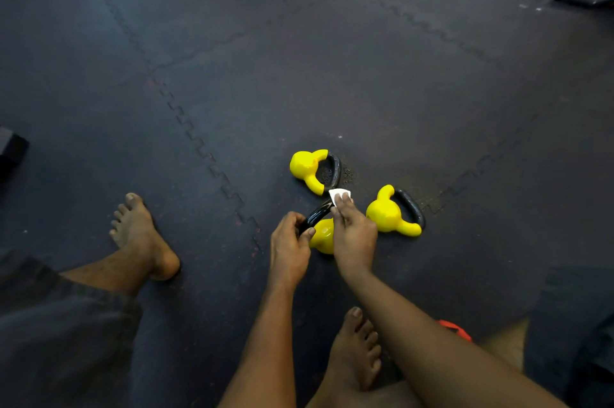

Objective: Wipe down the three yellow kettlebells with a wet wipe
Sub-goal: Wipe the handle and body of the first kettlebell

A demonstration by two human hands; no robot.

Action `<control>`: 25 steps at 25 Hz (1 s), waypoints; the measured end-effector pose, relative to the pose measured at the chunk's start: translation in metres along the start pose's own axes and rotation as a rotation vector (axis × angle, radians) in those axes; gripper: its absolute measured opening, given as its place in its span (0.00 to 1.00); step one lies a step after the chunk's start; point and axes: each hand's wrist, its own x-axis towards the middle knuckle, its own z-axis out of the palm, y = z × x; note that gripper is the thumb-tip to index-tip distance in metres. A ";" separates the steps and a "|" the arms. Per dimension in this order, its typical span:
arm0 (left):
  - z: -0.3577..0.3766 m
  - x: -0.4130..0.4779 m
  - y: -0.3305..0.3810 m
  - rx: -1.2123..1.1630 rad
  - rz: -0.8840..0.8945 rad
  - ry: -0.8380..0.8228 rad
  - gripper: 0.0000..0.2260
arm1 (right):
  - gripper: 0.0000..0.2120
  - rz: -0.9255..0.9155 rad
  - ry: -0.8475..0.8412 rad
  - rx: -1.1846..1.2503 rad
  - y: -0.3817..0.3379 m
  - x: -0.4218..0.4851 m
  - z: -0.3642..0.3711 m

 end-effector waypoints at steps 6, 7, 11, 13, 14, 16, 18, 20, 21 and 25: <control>-0.002 0.002 -0.003 -0.076 -0.010 -0.070 0.07 | 0.10 0.339 0.164 0.152 -0.010 -0.013 0.023; -0.002 0.000 -0.004 -0.082 -0.015 -0.067 0.07 | 0.12 0.420 0.213 0.204 -0.012 -0.001 0.026; -0.002 -0.009 -0.006 -0.143 -0.045 -0.053 0.04 | 0.13 0.697 0.215 0.375 -0.021 0.017 0.042; -0.002 -0.012 -0.006 -0.151 -0.036 -0.054 0.04 | 0.11 0.741 0.116 0.434 -0.018 0.009 0.051; -0.002 -0.013 -0.006 -0.148 -0.027 -0.056 0.04 | 0.10 0.756 0.105 0.468 -0.017 0.008 0.053; -0.001 -0.016 -0.005 -0.155 -0.010 -0.043 0.05 | 0.11 0.784 0.145 0.525 -0.014 0.013 0.052; 0.003 -0.017 -0.003 -0.153 0.001 -0.031 0.05 | 0.11 0.814 0.203 0.528 -0.015 0.025 0.049; 0.006 -0.017 -0.002 -0.151 -0.004 -0.022 0.05 | 0.10 0.798 0.215 0.489 -0.016 0.028 0.046; 0.007 -0.017 -0.002 -0.156 -0.011 -0.012 0.06 | 0.09 0.765 0.209 0.429 -0.016 0.026 0.043; 0.007 -0.014 -0.004 -0.138 -0.015 0.012 0.06 | 0.09 0.450 0.239 0.128 -0.020 0.015 0.023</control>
